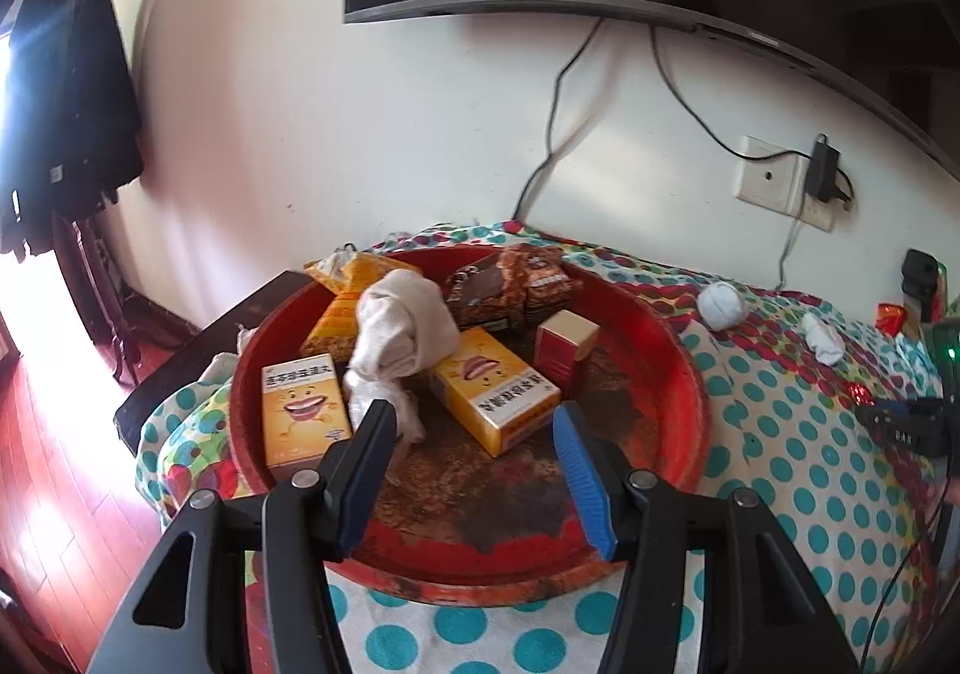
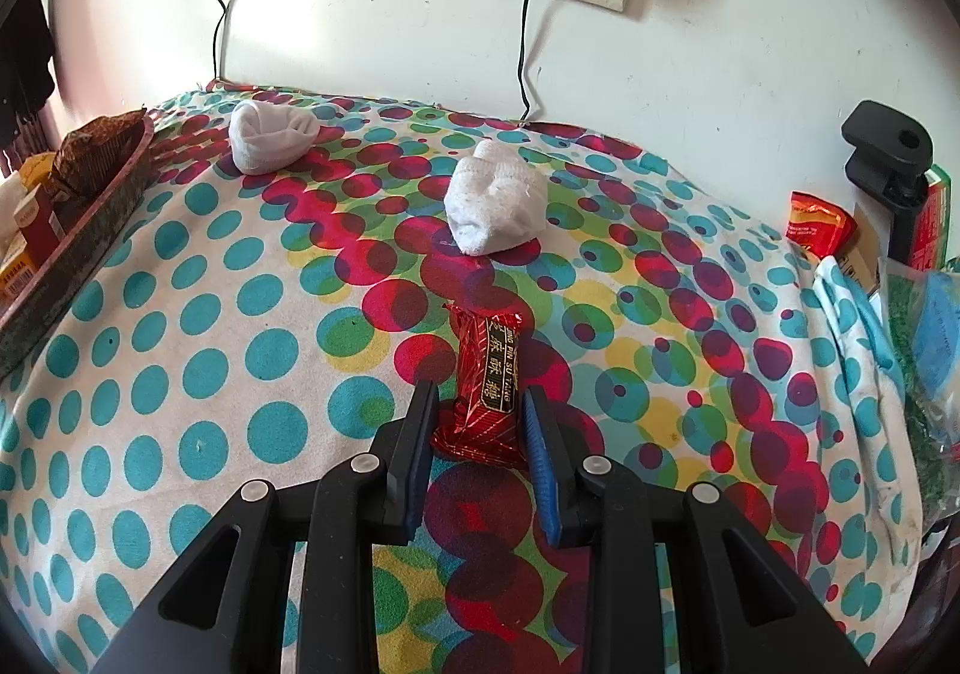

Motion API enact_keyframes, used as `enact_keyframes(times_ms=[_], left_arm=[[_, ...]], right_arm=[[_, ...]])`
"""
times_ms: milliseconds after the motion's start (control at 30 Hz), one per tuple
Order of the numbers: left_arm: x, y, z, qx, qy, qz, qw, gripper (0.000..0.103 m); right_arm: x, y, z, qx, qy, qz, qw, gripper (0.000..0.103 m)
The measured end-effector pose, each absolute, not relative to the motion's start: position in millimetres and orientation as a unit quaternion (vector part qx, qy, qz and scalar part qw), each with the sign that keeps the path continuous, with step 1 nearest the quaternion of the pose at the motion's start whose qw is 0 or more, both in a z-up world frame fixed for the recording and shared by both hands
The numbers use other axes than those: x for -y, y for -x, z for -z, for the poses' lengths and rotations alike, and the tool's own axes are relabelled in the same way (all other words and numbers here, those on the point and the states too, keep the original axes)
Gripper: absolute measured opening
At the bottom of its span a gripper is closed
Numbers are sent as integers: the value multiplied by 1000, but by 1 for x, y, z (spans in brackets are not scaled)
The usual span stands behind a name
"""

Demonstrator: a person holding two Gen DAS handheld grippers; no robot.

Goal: Organize objects
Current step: 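Open the left gripper to drop the sock while the right gripper regrips the candy bar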

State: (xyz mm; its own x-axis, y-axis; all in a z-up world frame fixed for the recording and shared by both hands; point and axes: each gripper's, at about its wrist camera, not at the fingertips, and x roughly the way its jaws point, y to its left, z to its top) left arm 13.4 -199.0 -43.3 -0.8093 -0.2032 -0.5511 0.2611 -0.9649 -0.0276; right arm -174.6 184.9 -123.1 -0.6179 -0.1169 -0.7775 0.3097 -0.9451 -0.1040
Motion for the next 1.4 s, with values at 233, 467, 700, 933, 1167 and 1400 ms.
enact_keyframes(times_ms=[233, 467, 700, 933, 1167, 1400], left_arm=[[200, -4, 52, -38, -300, 946, 119, 56], [203, -5, 53, -34, -291, 947, 129, 56], [195, -1, 56, -15, -297, 948, 116, 56], [202, 1, 58, -27, -302, 946, 116, 56], [207, 3, 59, -37, -305, 944, 117, 56], [210, 3, 59, -49, -304, 945, 110, 56]], right_arm=[[-185, 174, 124, -118, -419, 892, 121, 23], [-171, 168, 123, -164, -405, 894, 105, 21], [-170, 168, 123, -166, -404, 894, 100, 21], [-167, 166, 124, -181, -401, 894, 89, 21], [-165, 167, 123, -173, -410, 892, 76, 21], [-161, 161, 118, -164, -412, 894, 67, 21]])
